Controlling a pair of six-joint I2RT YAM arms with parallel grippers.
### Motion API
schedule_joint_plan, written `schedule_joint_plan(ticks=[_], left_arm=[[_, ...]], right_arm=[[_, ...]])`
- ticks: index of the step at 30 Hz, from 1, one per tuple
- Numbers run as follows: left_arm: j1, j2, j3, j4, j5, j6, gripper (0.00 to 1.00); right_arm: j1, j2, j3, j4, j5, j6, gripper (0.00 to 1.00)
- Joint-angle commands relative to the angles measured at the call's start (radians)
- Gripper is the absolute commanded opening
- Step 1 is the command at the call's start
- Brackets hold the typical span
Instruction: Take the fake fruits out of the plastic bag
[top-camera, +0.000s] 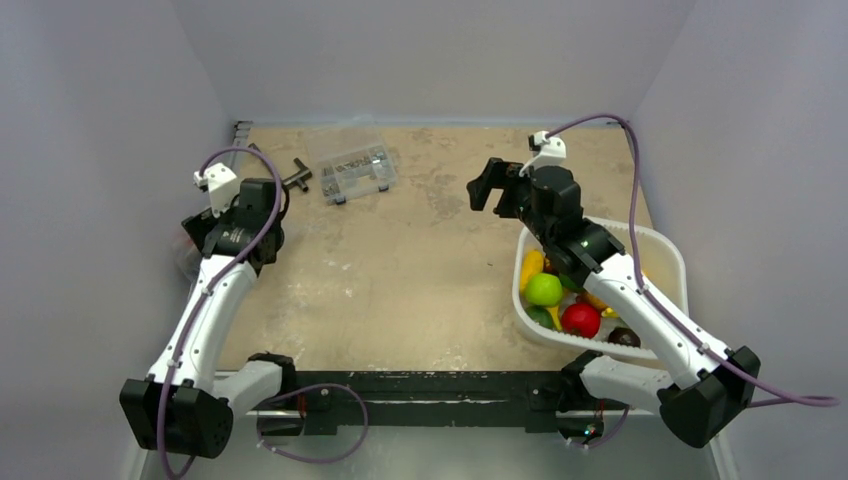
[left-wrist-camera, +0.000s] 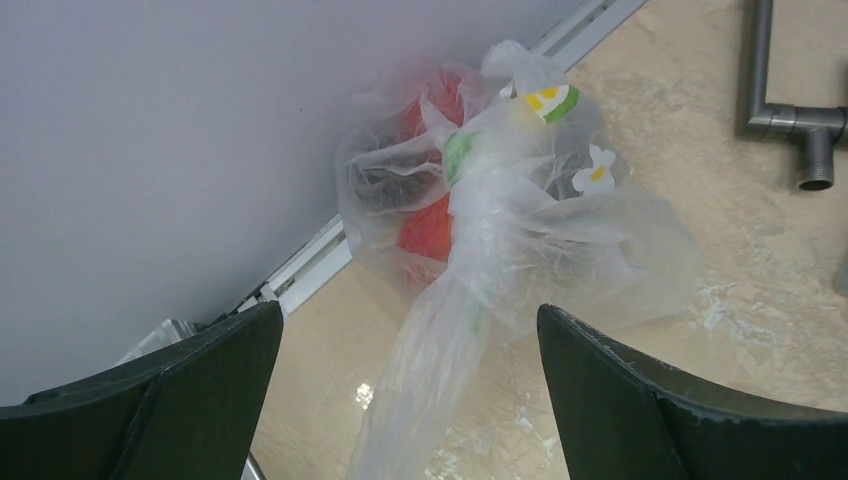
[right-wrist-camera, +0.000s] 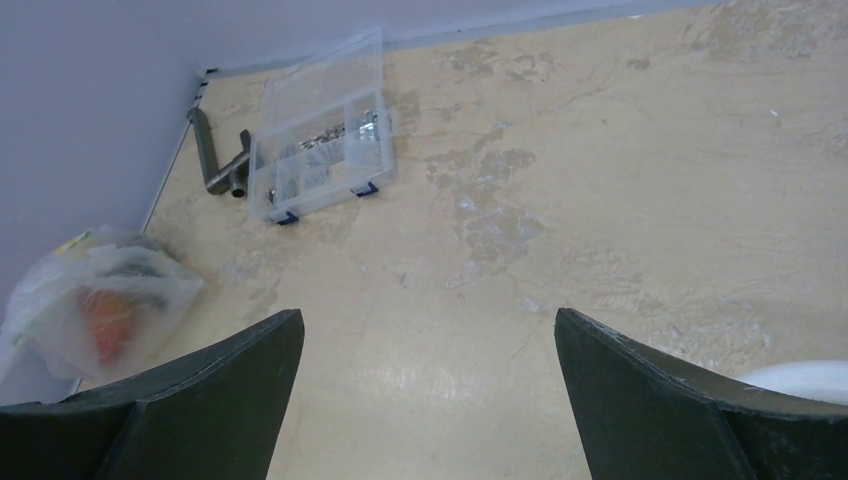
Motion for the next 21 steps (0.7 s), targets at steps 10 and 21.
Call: schedule_joint_plan(ticks=[10,21], left_arm=[[0.062,0.135,0.080,-0.104,0.161,-0.133,0.97],[0.076,0.164,0.077,-0.064,0.294,-0.083,0.51]], right_arm=[[0.030,-0.032,0.046,0.007,0.035,0.062,0.99],[0.036,-0.041,0.038,0.005,0.052,0.078,0.99]])
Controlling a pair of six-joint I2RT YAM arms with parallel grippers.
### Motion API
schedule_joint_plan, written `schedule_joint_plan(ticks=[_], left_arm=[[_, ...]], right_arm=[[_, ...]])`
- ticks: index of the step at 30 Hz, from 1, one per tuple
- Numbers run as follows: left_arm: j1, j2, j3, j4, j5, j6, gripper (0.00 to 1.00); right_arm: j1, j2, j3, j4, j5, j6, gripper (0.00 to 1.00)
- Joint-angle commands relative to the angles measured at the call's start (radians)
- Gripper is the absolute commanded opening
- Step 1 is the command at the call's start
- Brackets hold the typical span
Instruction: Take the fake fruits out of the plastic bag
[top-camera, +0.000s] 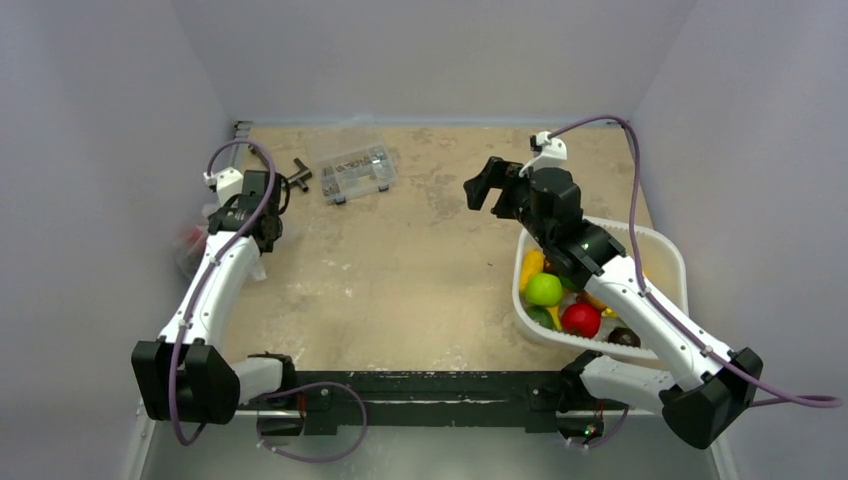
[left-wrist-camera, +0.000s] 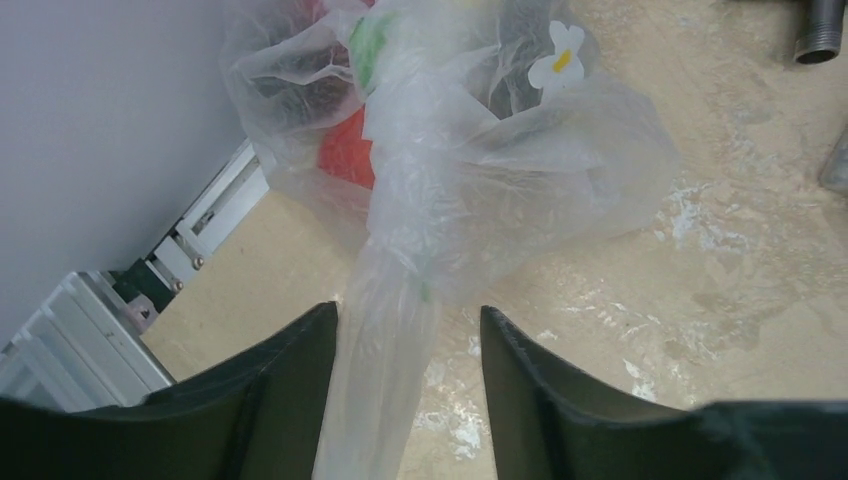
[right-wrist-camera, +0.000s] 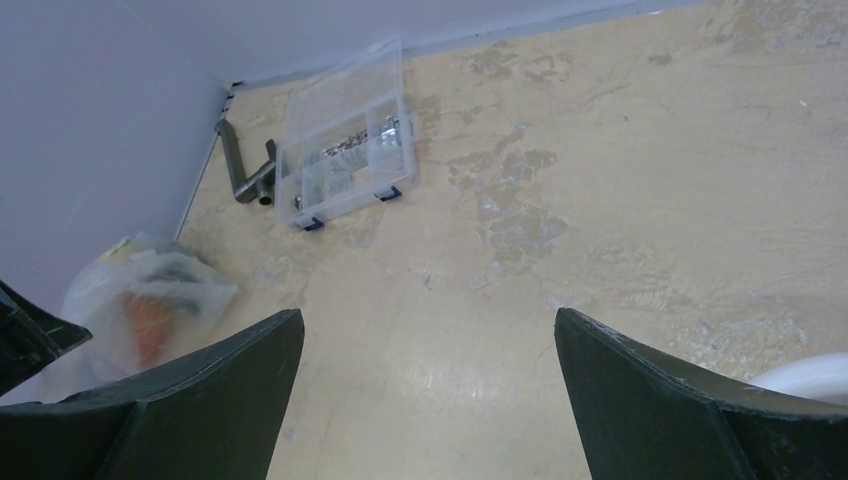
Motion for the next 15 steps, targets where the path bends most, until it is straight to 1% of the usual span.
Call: schedule_joint_plan(ticks=[1,5,8,11,13,15], left_arm=[[0.009,-0.007,0.029,0.043,0.066,0.034,0.42],[0.009,-0.026,0.008,0.111,0.165,0.109,0.19],[0.009,-0.031,0.010,0.148,0.315,0.202,0.01],[0.003,-0.017,0.043,0.144,0.560,0.314,0.00],[-0.013,0.001,0.078,0.120,0.679,0.364,0.00],[-0.043,-0.001,0.085,0.133,0.768,0.411,0.00]], right_arm=[[0.004,-0.030,0.025,0.010,0.028,0.026,0.99],[0.008,-0.019,0.024,0.010,0.023,0.032,0.99],[0.010,-0.008,0.026,0.010,0.018,0.030,0.99],[0.016,0.005,0.026,0.014,0.009,0.027,0.99],[0.020,0.014,0.026,0.017,0.004,0.025,0.99],[0.025,0.026,0.025,0.020,-0.001,0.025,0.99]])
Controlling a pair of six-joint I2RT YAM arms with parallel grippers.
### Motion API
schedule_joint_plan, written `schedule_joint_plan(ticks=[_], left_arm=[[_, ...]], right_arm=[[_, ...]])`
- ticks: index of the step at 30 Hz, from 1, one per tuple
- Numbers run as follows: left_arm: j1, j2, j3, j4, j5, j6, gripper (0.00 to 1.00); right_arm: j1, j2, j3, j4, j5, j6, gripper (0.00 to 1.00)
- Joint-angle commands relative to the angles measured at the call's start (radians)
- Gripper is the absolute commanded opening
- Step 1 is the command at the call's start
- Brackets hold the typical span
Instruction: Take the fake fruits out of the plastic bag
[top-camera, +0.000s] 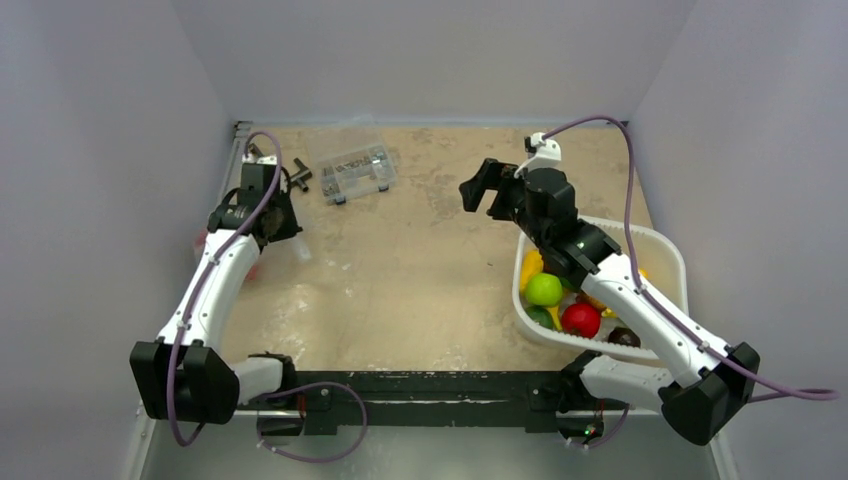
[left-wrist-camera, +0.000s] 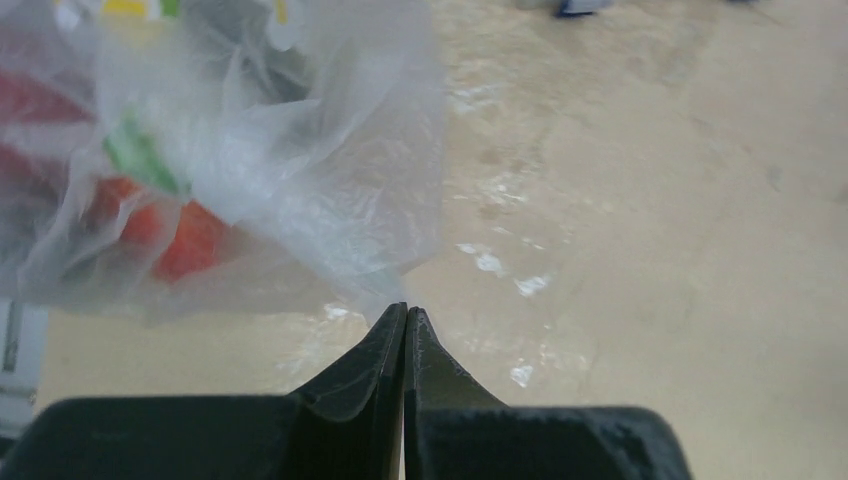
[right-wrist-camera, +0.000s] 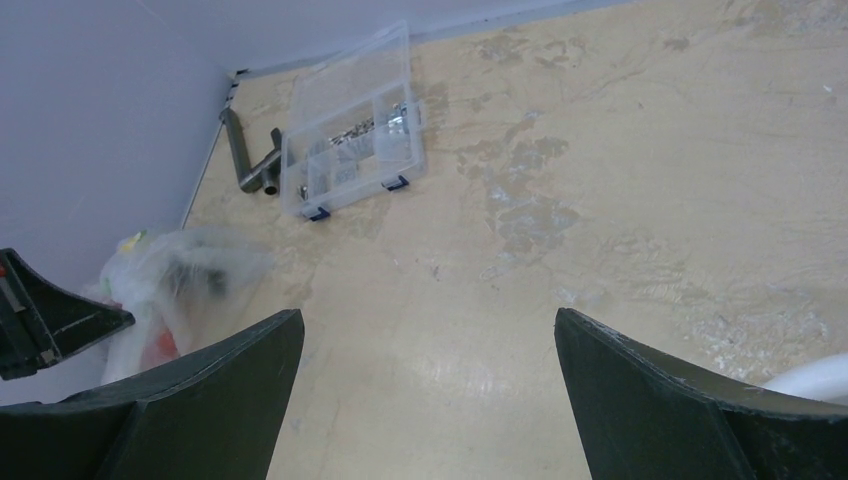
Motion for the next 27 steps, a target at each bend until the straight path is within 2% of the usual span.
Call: schedule_joint_plan(ticks=[1,9,16,17,19,20,23,24,27], left_arm=[[-0.057,-0.012,0.058,0.051,0.326,0.163,0.00],[-0.223,-0.183,-0.028,0.182,0.452,0.259,0.00],[-0.335,-0.251,-0.055,0.229,0.604,0.310,0.01],[-0.347,-0.251,-0.056,0.230,0.613,0.312,0.07],[-0.362,-0.248,-0.054,0.228,0.625,0.311,0.29],[-0.365,-0.248,-0.053,0.227,0.630,0.310,0.48],[-0.368,-0.263,-0.055,0.230,0.614,0.306,0.88],[-0.368,-0.275,-0.061,0.236,0.579,0.301,0.97],[-0.369,-0.304,-0.082,0.240,0.391,0.291,1.00]], right_arm=[[0.013,0.023,0.023,0.022,-0.003,0.008,0.99],[0.040,0.062,0.037,0.035,-0.045,-0.011,0.99],[0.082,0.083,0.046,0.051,-0.103,-0.061,0.99],[0.089,0.086,0.046,0.055,-0.111,-0.070,0.99],[0.103,0.091,0.047,0.062,-0.124,-0.082,0.99],[0.112,0.095,0.048,0.066,-0.127,-0.089,0.99],[0.139,0.110,0.056,0.071,-0.133,-0.112,0.99],[0.150,0.118,0.062,0.071,-0.133,-0.120,0.99],[0.180,0.152,0.076,0.069,-0.160,-0.152,0.99]])
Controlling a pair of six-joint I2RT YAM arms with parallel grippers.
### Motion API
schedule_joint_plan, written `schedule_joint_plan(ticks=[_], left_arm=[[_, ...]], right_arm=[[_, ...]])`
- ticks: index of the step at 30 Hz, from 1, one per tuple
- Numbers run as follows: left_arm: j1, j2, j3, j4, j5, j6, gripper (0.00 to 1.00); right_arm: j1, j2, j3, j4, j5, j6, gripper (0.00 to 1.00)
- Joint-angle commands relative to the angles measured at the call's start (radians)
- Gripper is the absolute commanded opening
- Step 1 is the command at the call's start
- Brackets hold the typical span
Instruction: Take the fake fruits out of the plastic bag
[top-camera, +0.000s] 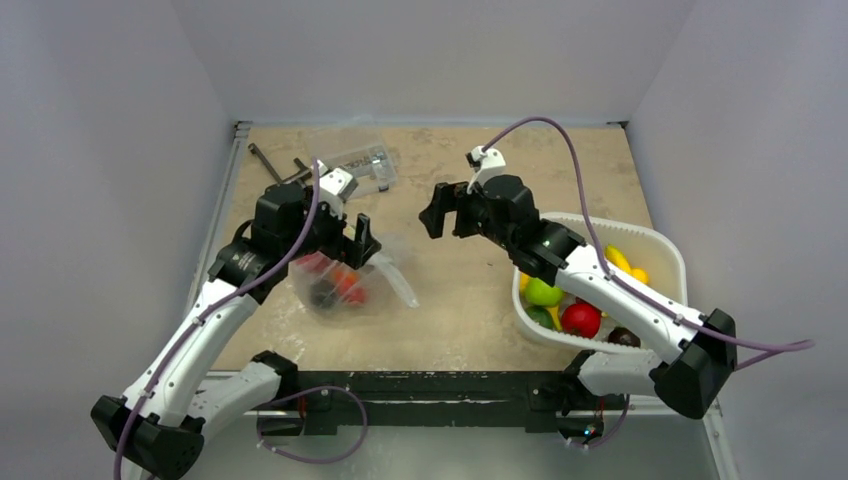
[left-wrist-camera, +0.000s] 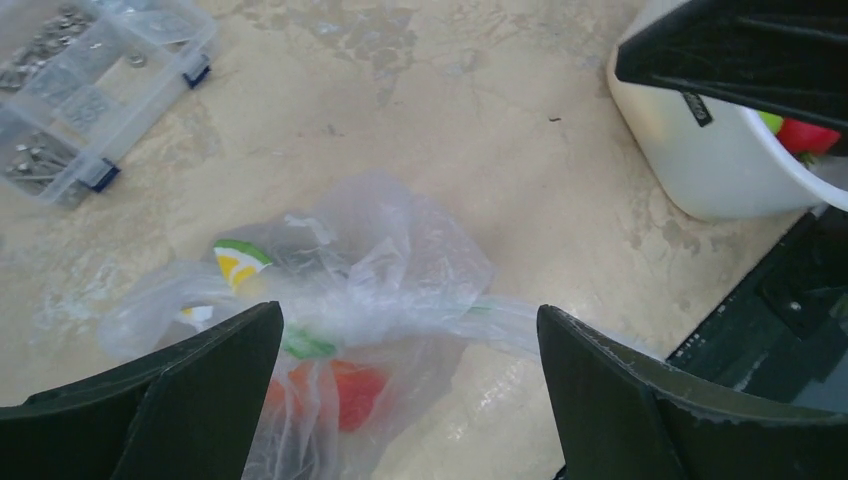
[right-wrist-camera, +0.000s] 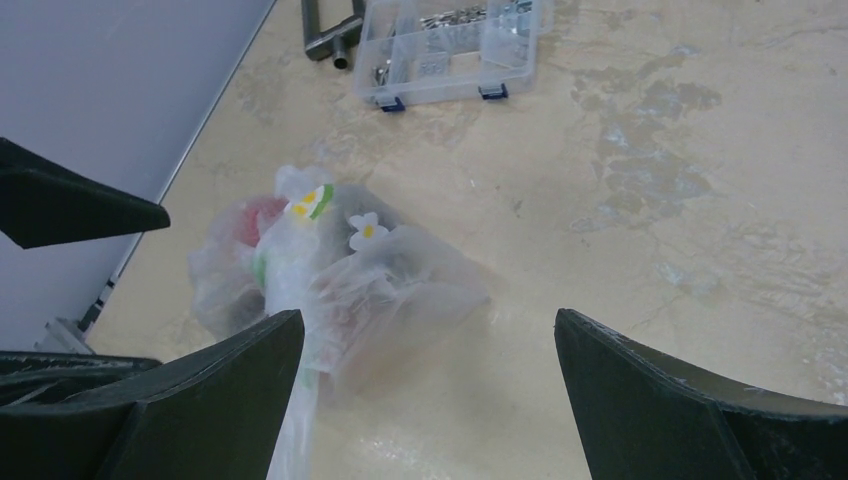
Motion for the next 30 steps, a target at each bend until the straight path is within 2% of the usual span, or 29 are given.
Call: schedule_joint_plan(ticks=[1,5,9,14,16,20,23,26,28,30], left_arm=[[-0.004,-0.045,-0.017,0.039,-0.248,-0.008,1.00],[-0.004,-0.013,0.019,-0.025,-0.475,-0.041,0.97],[-0.004,-0.080,-0.012,0.006,-0.561,-0.049,0.96],[-0.004,-0.197,-0.074,0.069,-0.604,-0.043,0.97],[-0.007,-0.221,-0.085,0.086,-0.594,-0.039,0.98],[-0.053,-0.303,-0.126,0.127,-0.592,-0.047,1.00],[-0.064,-0.319,-0.122,0.090,-0.482,-0.017,1.00],[-0.064,-0.234,-0.054,-0.019,-0.359,0.060,1.00],[-0.070,-0.167,-0.025,-0.089,-0.344,0.084,1.00],[-0.074,-0.145,-0.055,-0.080,-0.351,0.058,1.00]], right_arm=[[0.045,0.049,0.067,0.042,-0.054,-0.072,0.99],[0.077,0.120,0.075,0.074,-0.148,-0.082,0.99],[0.144,0.211,0.050,0.184,-0.154,0.038,0.99],[0.286,0.379,0.148,0.150,0.111,0.117,0.99],[0.306,0.420,0.170,0.137,0.189,0.142,0.90],[0.307,0.429,0.177,0.098,0.257,0.164,0.65],[0.305,0.388,0.129,0.148,0.251,0.163,0.43],[0.304,0.363,0.105,0.162,0.267,0.169,0.19],[0.302,0.352,0.097,0.169,0.261,0.173,0.10],[0.290,0.342,0.086,0.178,0.237,0.188,0.08]])
